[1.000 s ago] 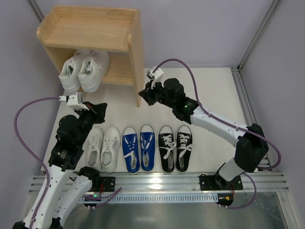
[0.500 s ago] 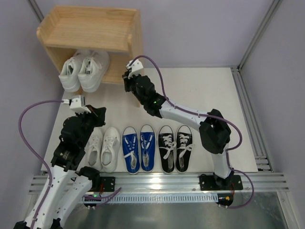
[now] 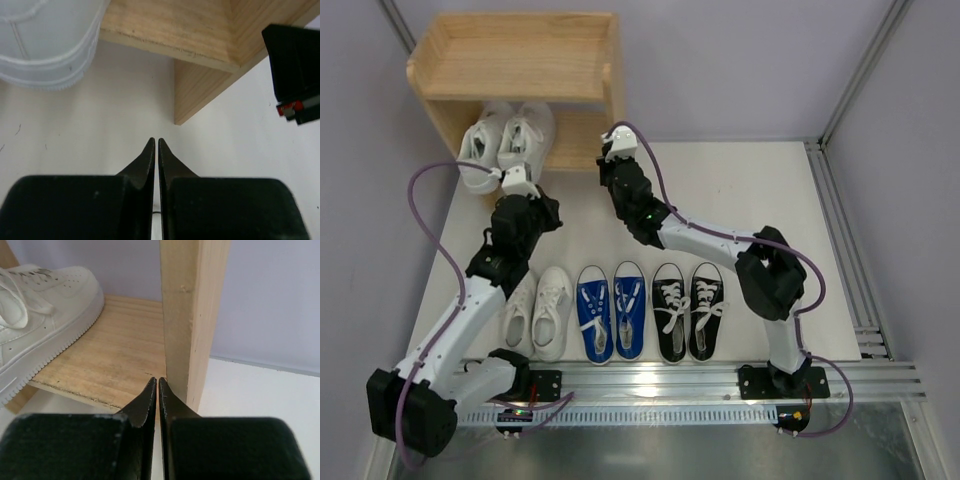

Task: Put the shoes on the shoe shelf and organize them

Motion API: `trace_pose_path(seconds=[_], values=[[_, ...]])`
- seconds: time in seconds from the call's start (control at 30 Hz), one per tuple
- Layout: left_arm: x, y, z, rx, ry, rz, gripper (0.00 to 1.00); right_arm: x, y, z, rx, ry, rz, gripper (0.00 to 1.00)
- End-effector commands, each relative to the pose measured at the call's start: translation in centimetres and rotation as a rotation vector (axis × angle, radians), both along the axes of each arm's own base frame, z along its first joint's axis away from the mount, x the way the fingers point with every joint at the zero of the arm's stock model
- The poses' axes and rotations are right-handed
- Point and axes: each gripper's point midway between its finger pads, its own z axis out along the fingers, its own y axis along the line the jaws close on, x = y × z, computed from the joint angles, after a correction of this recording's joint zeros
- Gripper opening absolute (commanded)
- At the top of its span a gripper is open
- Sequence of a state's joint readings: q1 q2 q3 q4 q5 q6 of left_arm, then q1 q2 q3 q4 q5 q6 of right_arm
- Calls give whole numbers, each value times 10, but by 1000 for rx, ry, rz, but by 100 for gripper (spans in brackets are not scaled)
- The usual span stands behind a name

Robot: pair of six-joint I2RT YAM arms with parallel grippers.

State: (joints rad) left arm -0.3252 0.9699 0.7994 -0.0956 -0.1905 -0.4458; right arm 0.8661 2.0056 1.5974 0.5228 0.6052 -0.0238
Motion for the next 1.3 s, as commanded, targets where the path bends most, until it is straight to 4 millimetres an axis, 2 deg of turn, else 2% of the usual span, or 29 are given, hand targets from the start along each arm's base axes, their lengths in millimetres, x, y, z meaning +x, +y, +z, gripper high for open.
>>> trace_pose_path(seconds=[0.0,0.07,0.1,0.17,0.2,0.23,0.47,0.5,0.53,0.6,0.63,0.67,0.73,0.77,0.8,0.87,0.9,1.03,1.1,1.27], values=[[37,-2,69,-41,-189,50,0,17,-74,41,85,-49,-201,6],[54,-4,63,-31,-166,75,0,17,-75,39,71,-42,-178,6],[62,-5,74,-41,-187,82,0,15,-76,42,71,-45,-168,6],[72,-7,78,-45,-198,93,0,16,-76,40,55,-45,-138,5],[81,-9,69,-36,-178,100,0,15,-75,40,50,-43,-121,5],[86,-10,76,-41,-197,103,0,14,-76,42,45,-45,-109,5],[123,-17,43,27,-147,151,0,-2,-59,25,6,-5,50,4],[128,-20,39,39,-145,152,0,-5,-56,24,25,1,70,4],[132,-28,27,70,-130,161,0,-7,-56,22,22,6,78,4],[142,-35,29,117,-149,178,0,-9,-57,15,10,22,83,4],[147,-42,18,150,-131,205,0,-10,-56,12,2,27,87,4],[152,-45,27,158,-153,217,0,-10,-57,12,-4,30,88,4],[157,-51,30,170,-165,248,0,-11,-58,9,-16,33,88,4],[162,-48,26,184,-160,286,0,-11,-58,8,-21,35,87,4],[166,-49,38,179,-185,306,0,-12,-59,8,-25,35,89,4],[169,-48,38,192,-194,353,0,-13,-58,4,-33,44,93,4],[170,-48,48,178,-221,367,0,-12,-60,5,-56,35,92,4],[160,-50,66,135,-284,383,0,-19,-64,-8,-76,46,107,4],[152,-54,79,116,-314,377,0,-22,-60,-8,-76,30,135,4],[148,-57,88,97,-345,376,0,-18,-46,-2,-57,-1,202,4]])
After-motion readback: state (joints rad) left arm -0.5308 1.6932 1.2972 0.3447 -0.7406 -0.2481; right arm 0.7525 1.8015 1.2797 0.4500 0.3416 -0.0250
